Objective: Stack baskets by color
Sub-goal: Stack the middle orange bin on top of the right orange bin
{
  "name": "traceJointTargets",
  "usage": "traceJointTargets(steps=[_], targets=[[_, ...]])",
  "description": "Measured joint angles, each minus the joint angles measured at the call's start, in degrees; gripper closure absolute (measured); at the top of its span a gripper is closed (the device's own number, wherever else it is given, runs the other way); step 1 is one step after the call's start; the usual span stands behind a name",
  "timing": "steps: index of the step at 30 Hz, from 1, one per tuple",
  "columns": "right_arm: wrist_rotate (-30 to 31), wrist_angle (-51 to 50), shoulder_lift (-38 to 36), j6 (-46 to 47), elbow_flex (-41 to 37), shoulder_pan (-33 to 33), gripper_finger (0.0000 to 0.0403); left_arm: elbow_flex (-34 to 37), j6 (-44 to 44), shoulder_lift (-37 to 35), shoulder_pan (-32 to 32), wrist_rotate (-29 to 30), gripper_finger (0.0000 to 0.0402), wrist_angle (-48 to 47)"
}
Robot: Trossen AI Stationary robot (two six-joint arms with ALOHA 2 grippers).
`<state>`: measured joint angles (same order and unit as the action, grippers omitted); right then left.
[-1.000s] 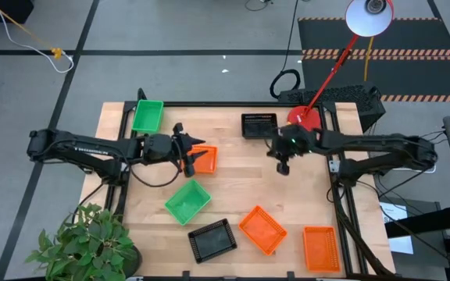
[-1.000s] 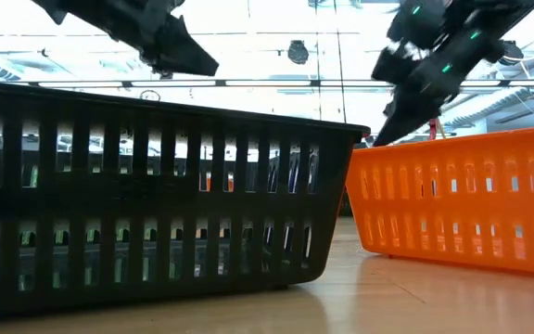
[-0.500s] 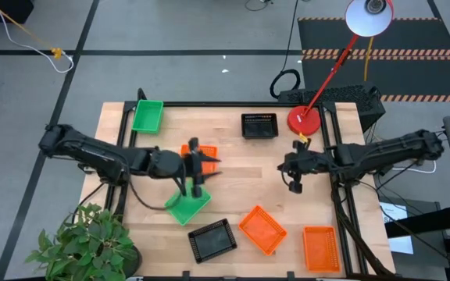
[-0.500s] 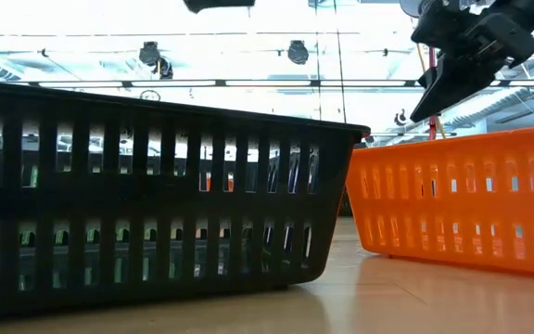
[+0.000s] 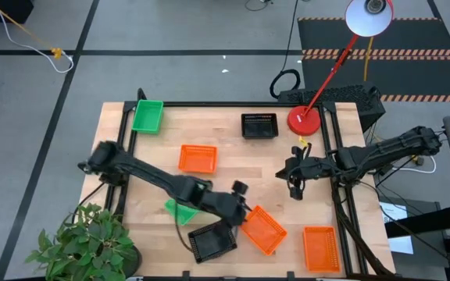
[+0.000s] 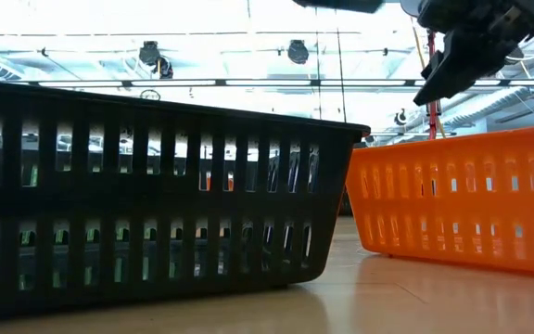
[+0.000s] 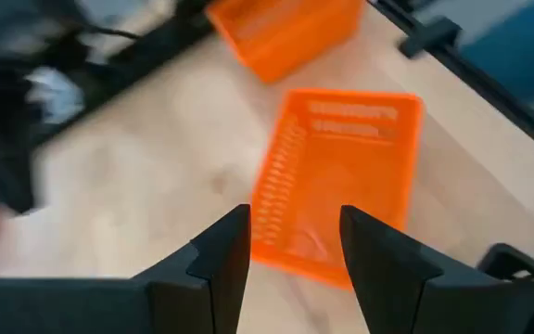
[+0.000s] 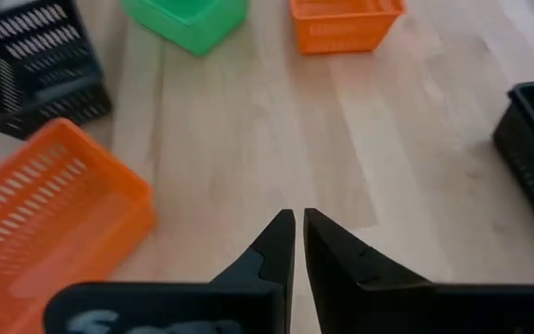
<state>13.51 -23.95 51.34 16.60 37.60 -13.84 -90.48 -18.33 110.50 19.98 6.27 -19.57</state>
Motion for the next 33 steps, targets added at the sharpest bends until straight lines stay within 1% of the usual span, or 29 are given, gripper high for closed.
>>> traceJointTargets(steps=[3, 5, 7, 9, 12, 15, 19, 24, 33], targets=[[0.3, 0.4, 0.3, 2.5, 0.0, -1.8, 0.0382, -4.2, 0.5, 4.7, 0.4, -4.3, 0.0232, -1.3], [0.4, 1.1, 0.9, 3.9, 0.0, -3.1, 0.0382, -6.1, 1.2, 7.2, 0.8, -6.2, 0.0232, -1.5], [0.9, 1.6, 1.7, 5.3, 0.0, -4.6, 0.0382, -7.2, 2.2, 8.8, 1.4, -7.3, 0.0232, -1.3], [2.8, 2.2, 2.7, 6.7, 0.0, -6.4, 0.0382, -7.6, 3.1, 9.9, 1.9, -7.9, 0.0232, -0.3], [5.8, 2.7, 4.5, 8.0, 0.0, -9.0, 0.0382, -7.6, 4.6, 10.9, 2.8, -8.0, 0.0232, -0.1], [7.5, 4.2, 6.6, 8.3, 0.0, -11.3, 0.0382, -7.6, 6.0, 11.3, 3.8, -7.8, 0.0232, 0.4], [7.6, 8.8, 9.0, 8.2, 0.0, -13.3, 0.0382, -7.6, 7.5, 11.8, 5.2, -7.2, 0.0232, 3.0], [7.4, 13.8, 11.7, 7.3, 0.0, -14.5, 0.0382, -7.6, 6.9, 13.0, 6.9, -5.7, 0.0232, 4.8], [7.3, 14.4, 12.3, 7.5, 0.0, -14.5, 0.0382, -7.6, 5.3, 13.1, 7.3, -4.2, 0.0232, 4.2]])
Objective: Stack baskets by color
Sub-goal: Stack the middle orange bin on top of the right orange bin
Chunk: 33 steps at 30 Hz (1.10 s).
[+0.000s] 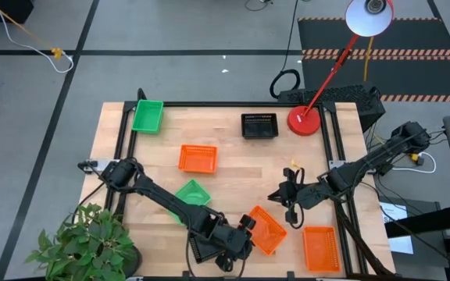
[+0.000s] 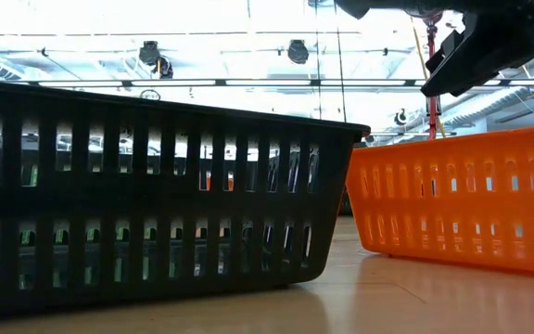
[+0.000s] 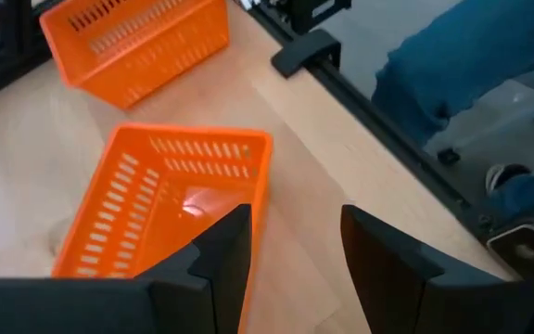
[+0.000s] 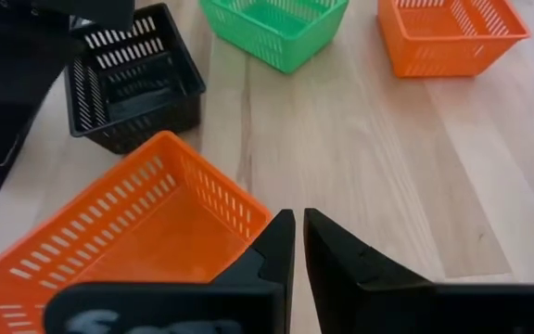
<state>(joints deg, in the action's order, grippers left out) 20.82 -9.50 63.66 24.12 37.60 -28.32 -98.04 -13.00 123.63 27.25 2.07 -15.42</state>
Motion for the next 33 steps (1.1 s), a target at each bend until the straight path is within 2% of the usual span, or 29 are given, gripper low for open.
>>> traceJointTargets(steps=[8, 22, 27, 33], targets=[[-0.1, 0.3, 0.0, -0.6, 0.0, 0.0, 0.0382, 0.0, 0.6, 2.0, -1.9, 1.1, 0.0241, -2.9], [-0.1, 0.3, 0.0, -0.6, 0.0, 0.0, 0.0382, 0.0, -0.8, 3.4, -3.7, 1.6, 0.0376, -9.6], [-0.1, 1.1, 0.0, -0.8, 0.0, 0.0, 0.0382, 0.0, -2.6, 3.4, -3.6, 2.0, 0.0384, -9.6], [-0.4, 2.3, 0.5, -1.1, 0.0, -0.3, 0.0382, 0.0, -9.3, 3.4, -2.4, 3.5, 0.0392, -9.0]])
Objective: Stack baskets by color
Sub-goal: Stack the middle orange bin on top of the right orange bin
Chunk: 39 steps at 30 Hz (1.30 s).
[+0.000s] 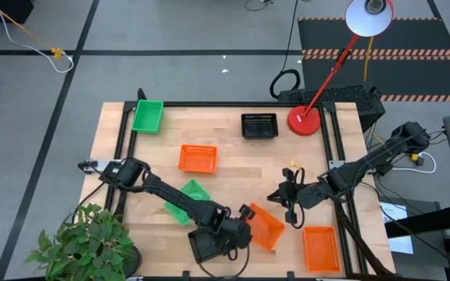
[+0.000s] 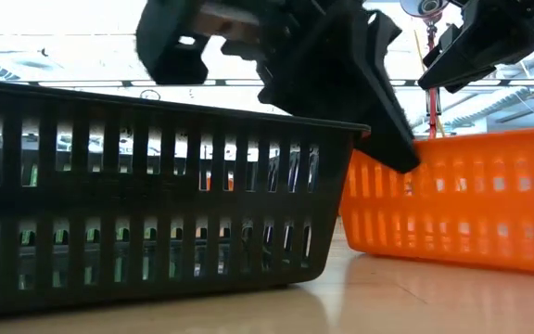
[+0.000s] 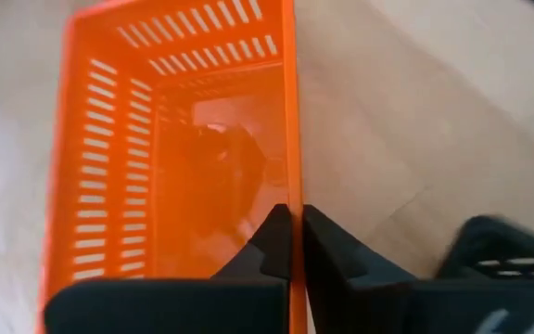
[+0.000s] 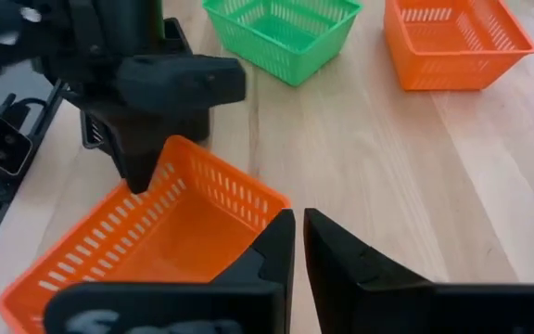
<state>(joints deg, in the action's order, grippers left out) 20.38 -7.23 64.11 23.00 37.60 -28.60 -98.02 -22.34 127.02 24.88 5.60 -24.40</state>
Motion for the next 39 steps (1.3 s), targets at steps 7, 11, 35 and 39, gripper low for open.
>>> traceJointTargets(steps=[7, 11, 35, 39], targets=[[-3.1, 4.3, 6.5, -4.5, 3.4, -1.2, 0.035, 0.0, -5.7, -0.2, 1.5, 0.5, 0.0392, 1.4], [-6.1, 4.0, 13.7, -6.6, 8.7, -0.9, 0.0301, 0.0, -6.5, -0.2, 1.4, 0.7, 0.0393, 1.5], [-13.2, 1.0, 23.8, -14.0, 13.5, 2.2, 0.0279, 0.0, -16.6, -0.3, 3.5, 5.0, 0.0383, 5.2], [-13.2, 0.5, 23.8, -14.1, 13.5, 1.5, 0.0299, 0.0, -17.1, -0.3, 3.8, 5.2, 0.0393, 5.3]])
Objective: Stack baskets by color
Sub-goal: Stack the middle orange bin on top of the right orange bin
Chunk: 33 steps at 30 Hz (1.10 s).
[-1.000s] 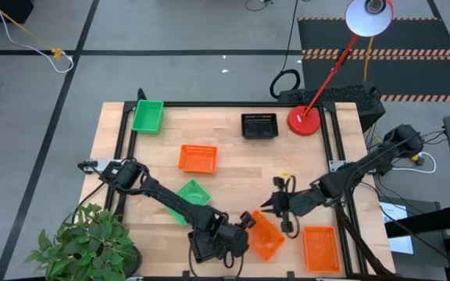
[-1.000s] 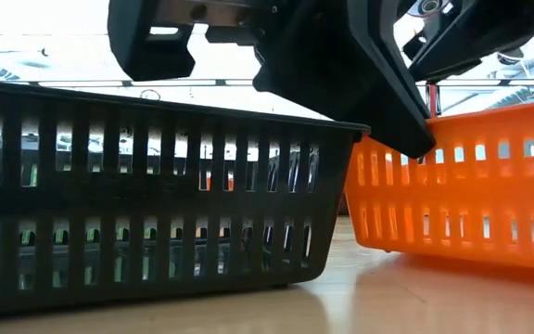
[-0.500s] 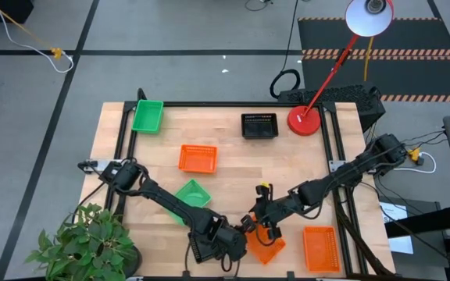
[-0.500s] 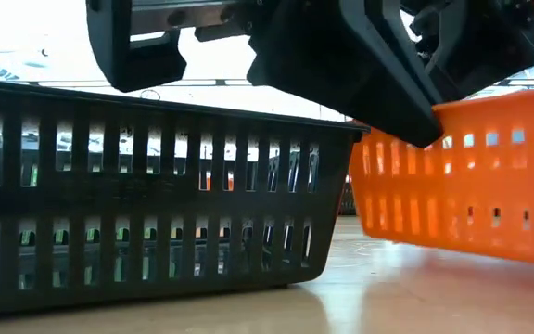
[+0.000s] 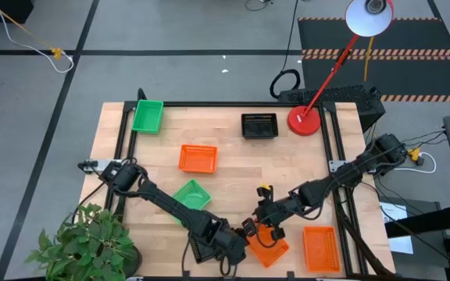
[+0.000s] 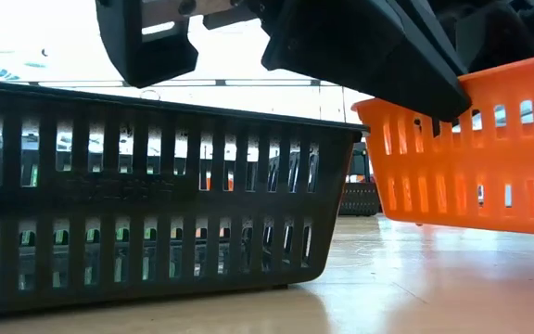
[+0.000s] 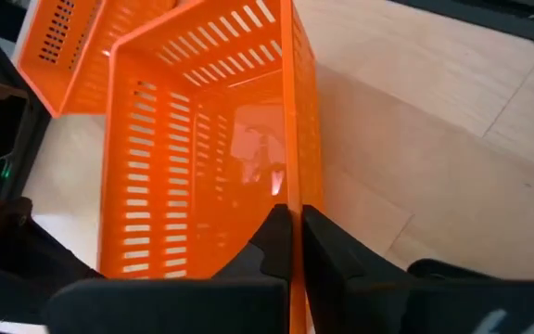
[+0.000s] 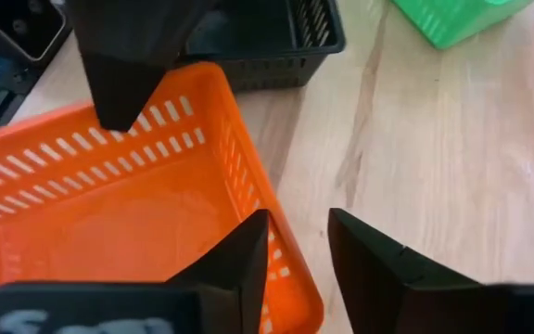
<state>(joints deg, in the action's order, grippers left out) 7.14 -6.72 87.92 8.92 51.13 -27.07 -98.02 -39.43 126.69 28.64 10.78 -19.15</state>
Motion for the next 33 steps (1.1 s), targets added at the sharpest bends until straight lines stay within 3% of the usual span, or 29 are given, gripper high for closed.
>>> traceJointTargets(steps=[11, 14, 20, 24, 33], targets=[[-3.6, -1.6, 0.0, -1.2, 0.0, -0.1, 0.0395, 0.0, -2.5, 0.0, 0.7, 2.2, 0.0391, 0.0], [-3.1, -1.5, 0.0, -1.2, 0.0, -0.4, 0.0381, 0.0, -2.5, 0.0, 0.7, 2.6, 0.0394, 0.0], [-2.5, -2.3, 0.0, -0.5, 0.0, -1.0, 0.0307, 0.0, -3.2, 0.0, 0.7, 4.4, 0.0383, 0.6], [-2.5, -2.1, 0.0, -0.7, 0.0, -1.0, 0.0294, 0.0, -3.6, 0.0, 0.8, 4.3, 0.0394, 0.9], [-3.3, -2.8, 0.0, -2.5, 0.0, -1.1, 0.0393, 0.0, -3.9, 0.0, 1.0, 5.3, 0.0389, 2.5]])
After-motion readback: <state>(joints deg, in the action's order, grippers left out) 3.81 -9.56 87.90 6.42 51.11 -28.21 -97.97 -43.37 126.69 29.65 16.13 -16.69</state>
